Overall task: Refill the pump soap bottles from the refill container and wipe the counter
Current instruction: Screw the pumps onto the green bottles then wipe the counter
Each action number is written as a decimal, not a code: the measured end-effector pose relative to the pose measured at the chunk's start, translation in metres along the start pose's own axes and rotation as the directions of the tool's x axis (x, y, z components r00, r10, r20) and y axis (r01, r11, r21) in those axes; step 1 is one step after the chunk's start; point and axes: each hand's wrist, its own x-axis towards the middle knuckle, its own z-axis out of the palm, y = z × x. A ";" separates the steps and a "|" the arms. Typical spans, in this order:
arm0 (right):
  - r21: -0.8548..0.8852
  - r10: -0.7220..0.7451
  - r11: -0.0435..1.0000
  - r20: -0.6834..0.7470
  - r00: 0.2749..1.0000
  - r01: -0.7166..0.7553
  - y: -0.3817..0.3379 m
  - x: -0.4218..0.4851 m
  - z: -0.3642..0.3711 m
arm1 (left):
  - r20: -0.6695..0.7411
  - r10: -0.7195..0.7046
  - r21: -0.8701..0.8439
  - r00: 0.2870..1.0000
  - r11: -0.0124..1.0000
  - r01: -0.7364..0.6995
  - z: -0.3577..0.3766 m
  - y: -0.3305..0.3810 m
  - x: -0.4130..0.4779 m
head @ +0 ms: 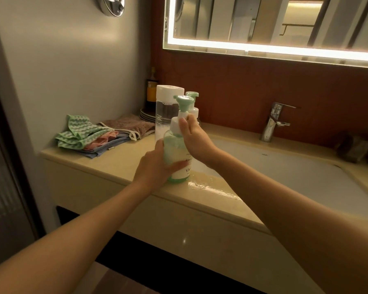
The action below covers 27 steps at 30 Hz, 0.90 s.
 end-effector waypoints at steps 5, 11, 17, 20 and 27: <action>-0.257 -0.006 0.965 -0.177 0.984 -0.041 -0.005 0.001 0.006 | -0.139 -0.020 0.153 0.990 0.987 0.041 0.011 0.009 -0.007; -0.179 0.016 0.981 -0.282 0.959 -0.069 -0.012 0.006 0.003 | -0.158 -0.046 0.158 0.986 0.985 0.071 0.015 0.013 -0.007; -0.210 0.043 0.972 -0.297 0.954 -0.109 -0.011 0.007 0.007 | -0.166 -0.058 0.146 0.984 0.986 0.083 0.015 0.013 -0.005; -0.200 0.058 0.974 -0.232 0.971 -0.106 -0.007 0.007 0.009 | -0.159 -0.054 0.169 0.986 0.982 0.081 0.011 0.007 -0.003; -0.088 0.008 0.996 -0.116 0.993 -0.018 0.004 0.004 0.018 | -0.147 -0.092 0.173 0.985 0.978 0.117 0.008 -0.007 0.008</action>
